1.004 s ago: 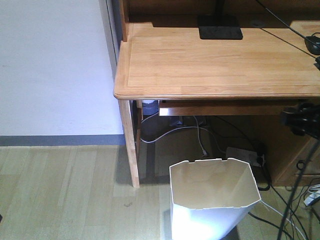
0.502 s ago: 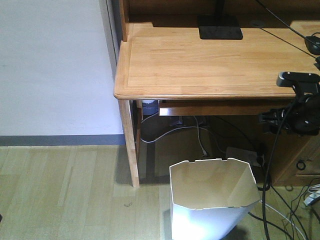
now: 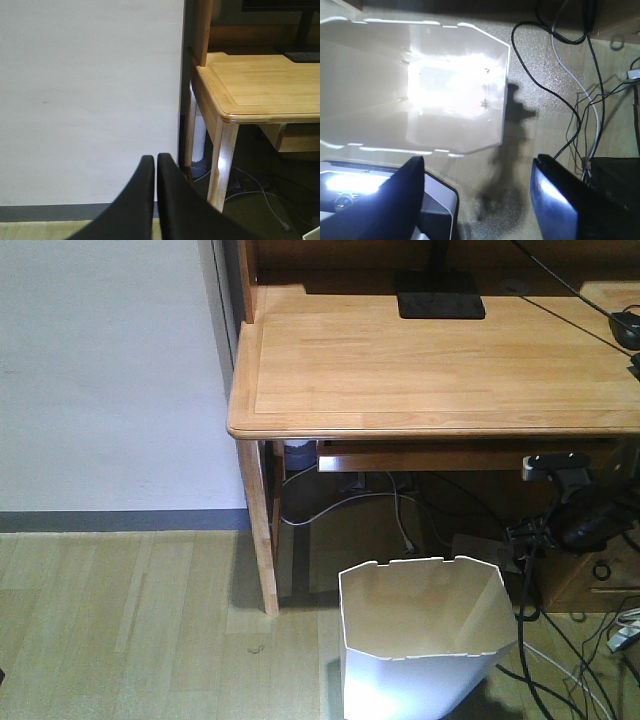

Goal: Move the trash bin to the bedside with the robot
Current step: 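Lower the right gripper down to the rim of the white trash bin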

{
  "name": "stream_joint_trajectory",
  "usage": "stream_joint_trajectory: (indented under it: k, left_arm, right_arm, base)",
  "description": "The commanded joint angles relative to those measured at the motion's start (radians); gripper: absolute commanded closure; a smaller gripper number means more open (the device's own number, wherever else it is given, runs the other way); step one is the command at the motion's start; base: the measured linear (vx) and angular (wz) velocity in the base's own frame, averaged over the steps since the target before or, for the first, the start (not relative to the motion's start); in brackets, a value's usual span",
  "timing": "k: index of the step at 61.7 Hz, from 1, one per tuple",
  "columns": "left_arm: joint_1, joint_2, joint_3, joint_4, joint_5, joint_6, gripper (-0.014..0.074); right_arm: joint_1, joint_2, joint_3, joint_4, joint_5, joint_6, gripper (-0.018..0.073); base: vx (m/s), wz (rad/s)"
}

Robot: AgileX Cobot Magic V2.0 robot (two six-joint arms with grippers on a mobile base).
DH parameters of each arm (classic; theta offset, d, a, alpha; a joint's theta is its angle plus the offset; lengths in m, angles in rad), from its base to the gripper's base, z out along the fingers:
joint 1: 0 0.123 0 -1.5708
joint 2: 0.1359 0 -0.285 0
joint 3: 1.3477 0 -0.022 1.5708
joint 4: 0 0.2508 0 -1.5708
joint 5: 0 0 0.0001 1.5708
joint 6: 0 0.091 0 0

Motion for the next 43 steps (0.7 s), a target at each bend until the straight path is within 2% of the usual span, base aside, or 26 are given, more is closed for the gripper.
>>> stream_joint_trajectory:
  k: [1, 13, 26, 43]
  left_arm:
    - [-0.002, -0.014, 0.019, -0.003, -0.069, -0.004, 0.0603]
    - [-0.002, -0.014, 0.019, -0.003, -0.069, -0.004, 0.0603]
    - [-0.002, -0.014, 0.019, -0.003, -0.069, -0.004, 0.0603]
    - [-0.002, -0.014, 0.019, -0.003, -0.069, -0.004, 0.0603]
  right_arm:
    - [-0.005, 0.060, -0.065, 0.000, -0.054, -0.018, 0.0099]
    - [-0.005, 0.261, -0.201, 0.004, -0.025, -0.017, 0.0084]
    - [-0.012, 0.448, -0.357, 0.005, -0.016, -0.015, 0.0025]
    - [-0.051, 0.641, -0.565, 0.003, 0.087, -0.008, 0.0006]
  base:
    - [0.00, 0.00]
    - [0.00, 0.00]
    - [0.00, 0.00]
    - [0.00, 0.00]
